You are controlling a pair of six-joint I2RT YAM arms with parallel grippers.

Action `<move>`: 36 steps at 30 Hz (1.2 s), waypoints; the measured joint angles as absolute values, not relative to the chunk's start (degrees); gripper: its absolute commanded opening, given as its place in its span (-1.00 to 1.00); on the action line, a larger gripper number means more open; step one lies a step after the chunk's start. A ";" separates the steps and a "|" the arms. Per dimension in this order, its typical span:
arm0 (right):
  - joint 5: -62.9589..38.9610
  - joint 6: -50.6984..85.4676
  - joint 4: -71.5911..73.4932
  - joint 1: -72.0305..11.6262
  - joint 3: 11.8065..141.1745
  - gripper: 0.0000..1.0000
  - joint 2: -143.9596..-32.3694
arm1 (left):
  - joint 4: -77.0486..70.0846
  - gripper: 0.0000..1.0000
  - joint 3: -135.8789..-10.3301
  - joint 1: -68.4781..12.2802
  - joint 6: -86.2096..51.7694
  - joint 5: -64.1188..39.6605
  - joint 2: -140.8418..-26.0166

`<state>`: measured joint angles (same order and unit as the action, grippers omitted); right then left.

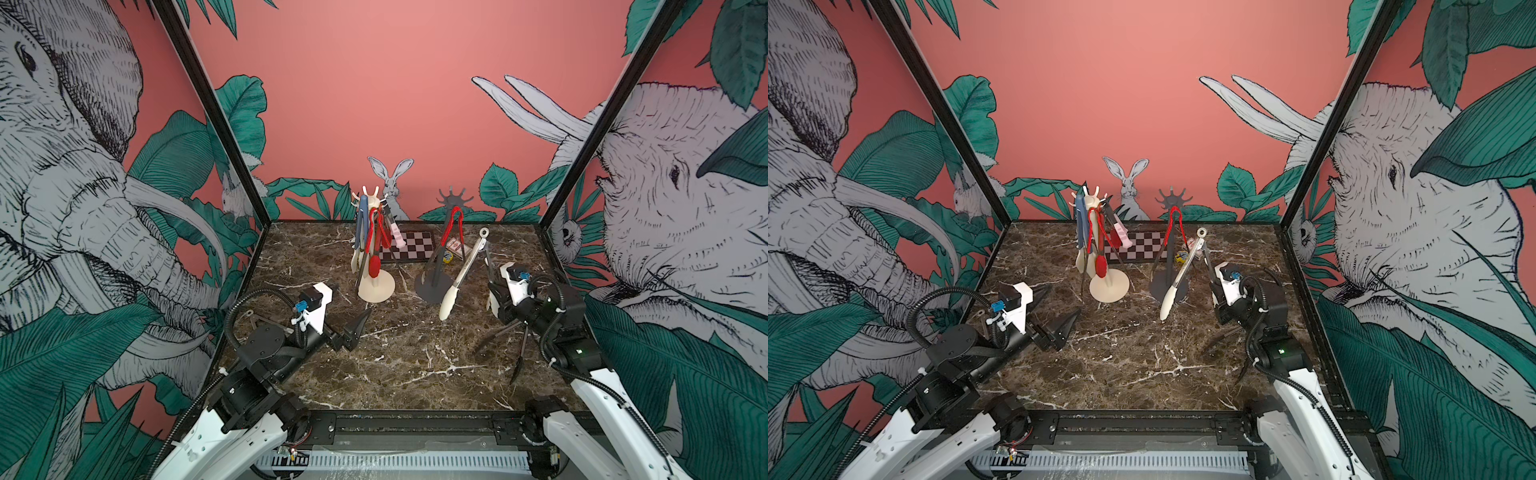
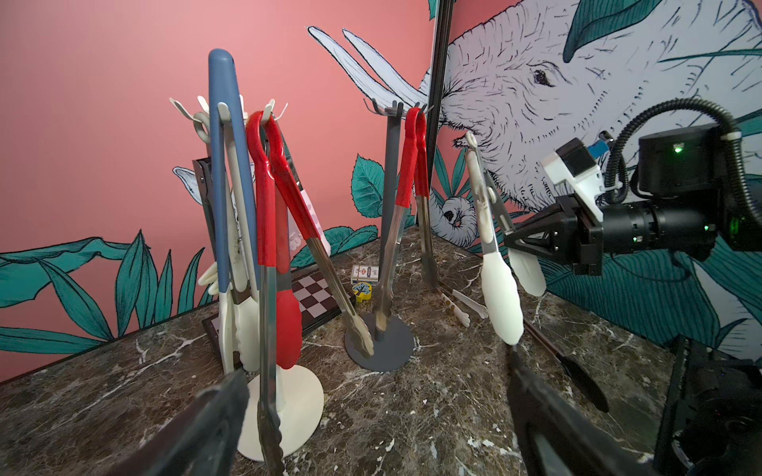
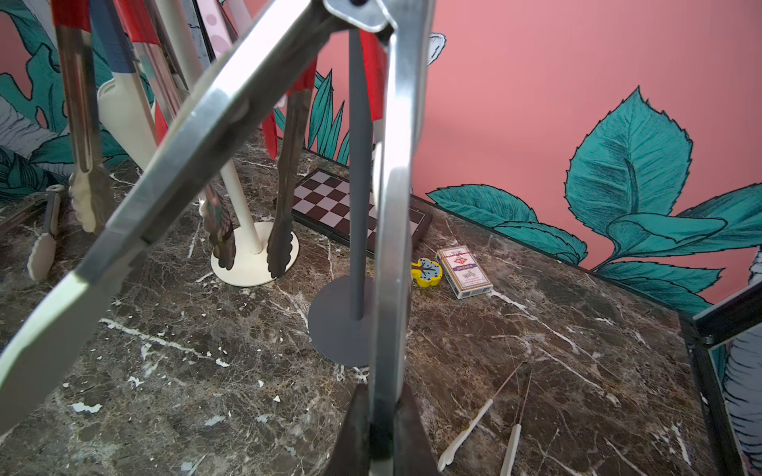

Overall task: Hang food tongs on kitchen utensil racks
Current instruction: Hang the food tongs on the rack.

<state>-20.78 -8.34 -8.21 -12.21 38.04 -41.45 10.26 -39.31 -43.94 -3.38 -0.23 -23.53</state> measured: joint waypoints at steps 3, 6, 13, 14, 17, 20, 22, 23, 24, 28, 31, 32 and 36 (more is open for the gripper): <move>-21.93 -8.40 -7.66 -12.21 38.50 -1.00 -41.91 | 10.37 0.99 -39.31 -43.94 -3.38 -0.21 -23.40; -23.31 -8.38 -7.29 -12.21 39.46 -1.00 -42.76 | 10.37 0.99 -39.31 -43.94 -3.38 -0.21 -23.16; -25.74 -8.34 -5.98 -12.21 41.12 -1.00 -45.06 | 10.46 0.99 -39.31 -43.94 -3.38 -0.21 -22.68; -26.09 -8.27 -5.74 -12.21 41.30 -1.00 -45.43 | 10.48 0.99 -39.31 -43.94 -3.38 -0.21 -22.61; -26.96 -8.14 -5.21 -12.21 41.89 -1.00 -46.57 | 10.85 0.99 -39.31 -43.94 -3.40 -0.19 -22.26; -27.92 -7.86 -4.51 -11.99 42.65 -1.00 -47.70 | 11.05 0.99 -39.31 -43.97 -3.40 -0.19 -21.89; -28.38 -7.57 -4.03 -11.94 43.09 -1.00 -48.34 | 11.07 0.99 -39.31 -43.97 -3.38 -0.19 -21.76; -28.60 -7.44 -3.75 -11.94 43.24 -1.00 -48.60 | 11.09 0.99 -39.31 -43.94 -3.38 -0.16 -21.71; -28.95 -7.27 -3.66 -11.94 43.40 -1.00 -48.86 | 11.11 0.99 -39.31 -43.94 -3.38 -0.16 -21.71; -29.67 -6.87 -3.46 -11.84 43.90 -1.00 -49.67 | 11.27 0.99 -39.31 -43.94 -3.38 -0.16 -21.71; -30.37 -6.66 -3.31 -11.51 43.90 -1.00 -49.91 | 11.27 0.99 -39.29 -43.94 -3.38 -0.16 -21.71; -30.57 -6.63 -3.29 -11.35 43.90 -1.00 -49.98 | 11.27 0.99 -39.27 -43.94 -3.38 -0.16 -21.71; -31.38 -6.35 -3.20 -10.92 43.90 -1.00 -50.52 | 11.29 0.99 -39.27 -43.94 -3.38 -0.16 -21.69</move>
